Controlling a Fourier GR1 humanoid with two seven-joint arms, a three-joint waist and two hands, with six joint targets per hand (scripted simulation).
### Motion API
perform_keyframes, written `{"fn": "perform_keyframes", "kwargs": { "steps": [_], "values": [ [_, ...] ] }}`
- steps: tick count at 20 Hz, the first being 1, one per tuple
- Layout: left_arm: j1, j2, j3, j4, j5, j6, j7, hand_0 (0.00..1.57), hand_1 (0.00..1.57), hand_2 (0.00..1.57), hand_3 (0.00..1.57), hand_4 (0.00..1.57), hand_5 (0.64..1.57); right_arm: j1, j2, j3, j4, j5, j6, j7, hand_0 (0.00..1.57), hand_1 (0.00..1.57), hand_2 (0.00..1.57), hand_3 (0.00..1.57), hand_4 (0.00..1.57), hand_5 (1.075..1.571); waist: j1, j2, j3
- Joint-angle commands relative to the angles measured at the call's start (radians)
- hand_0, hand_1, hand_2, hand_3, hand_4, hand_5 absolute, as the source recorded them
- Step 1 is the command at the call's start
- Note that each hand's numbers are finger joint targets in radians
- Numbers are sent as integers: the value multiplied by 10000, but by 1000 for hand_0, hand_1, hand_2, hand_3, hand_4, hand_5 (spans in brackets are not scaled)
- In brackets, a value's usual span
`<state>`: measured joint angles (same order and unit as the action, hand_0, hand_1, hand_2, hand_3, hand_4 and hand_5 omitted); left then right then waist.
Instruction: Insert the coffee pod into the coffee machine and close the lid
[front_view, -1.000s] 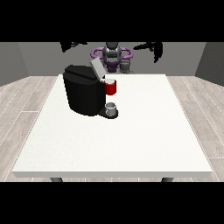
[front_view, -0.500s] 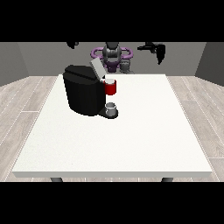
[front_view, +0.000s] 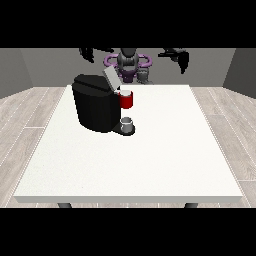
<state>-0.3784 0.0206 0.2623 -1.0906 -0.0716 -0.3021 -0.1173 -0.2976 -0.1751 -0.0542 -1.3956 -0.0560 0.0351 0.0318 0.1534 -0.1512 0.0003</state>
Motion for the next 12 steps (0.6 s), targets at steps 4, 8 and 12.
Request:
{"fn": "perform_keyframes", "kwargs": {
  "steps": [4, 8, 12],
  "values": [
    [717, 292, -231, -1279, 337, -93, -296, 0, 0, 0, 0, 0, 1571, -789, -158, -586, 1109, -295, 348, -644, 0, 0, 0, 0, 0, 1571, 74, 1295, -1],
    [267, 412, -240, -1704, 660, 223, 756, 0, 0, 0, 0, 0, 1571, -1564, 246, -123, 1477, 238, -40, -496, 0, 0, 0, 0, 0, 1571, -120, 1548, -2],
    [1179, 30, -834, -2582, 286, 960, 744, 0, 0, 0, 0, 0, 1571, -1821, -135, -638, 2072, -201, 522, -420, 0, 0, 0, 0, 0, 1571, -285, 1407, -1]
  ]
}}
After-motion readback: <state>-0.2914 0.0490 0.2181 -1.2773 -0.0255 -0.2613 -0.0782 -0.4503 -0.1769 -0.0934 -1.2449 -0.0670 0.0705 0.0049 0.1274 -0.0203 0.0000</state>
